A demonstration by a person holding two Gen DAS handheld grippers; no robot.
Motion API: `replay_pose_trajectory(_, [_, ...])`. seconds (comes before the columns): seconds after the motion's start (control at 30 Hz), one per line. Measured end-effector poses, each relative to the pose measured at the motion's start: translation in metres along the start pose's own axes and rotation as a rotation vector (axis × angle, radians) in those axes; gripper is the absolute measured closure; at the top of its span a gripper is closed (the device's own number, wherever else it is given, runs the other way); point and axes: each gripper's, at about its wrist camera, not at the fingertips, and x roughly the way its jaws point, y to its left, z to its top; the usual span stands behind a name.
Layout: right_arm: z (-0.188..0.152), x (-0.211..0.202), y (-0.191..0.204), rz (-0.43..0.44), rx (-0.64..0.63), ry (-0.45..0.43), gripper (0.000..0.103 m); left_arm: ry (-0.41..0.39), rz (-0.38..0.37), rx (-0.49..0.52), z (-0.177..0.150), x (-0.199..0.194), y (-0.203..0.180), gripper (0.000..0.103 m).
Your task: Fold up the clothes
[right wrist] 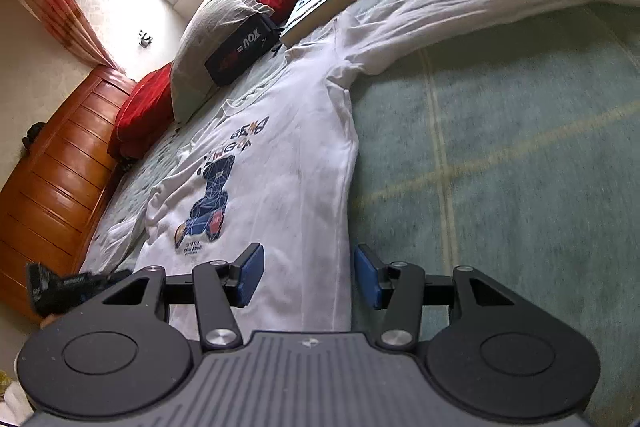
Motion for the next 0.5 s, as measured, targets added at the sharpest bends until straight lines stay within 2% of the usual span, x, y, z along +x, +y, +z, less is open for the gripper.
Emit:
replay_pose_trajectory(0.2, [-0.013,-0.007,0.001,0.006,0.013,-0.004,0.047,-0.006,0.030,0.069,-0.024,-0.005,-0.017,0.072])
replay_pose_trajectory(0.37, [-0.021,-0.018,0.004,0.006,-0.002,-0.013,0.046,-0.046,0.037,0.025,-0.028,-0.025,-0.012,0.072])
replay_pose_trajectory(0.43, [-0.023,-0.023,0.003,0.006,-0.003,-0.021,0.044,-0.087,0.073,0.039,-0.035,-0.038,-0.011,0.072])
replay_pose_trajectory(0.5, [-0.024,-0.026,0.002,0.005,-0.001,-0.025,0.044,-0.092,0.134,0.079,-0.041,-0.041,-0.014,0.072])
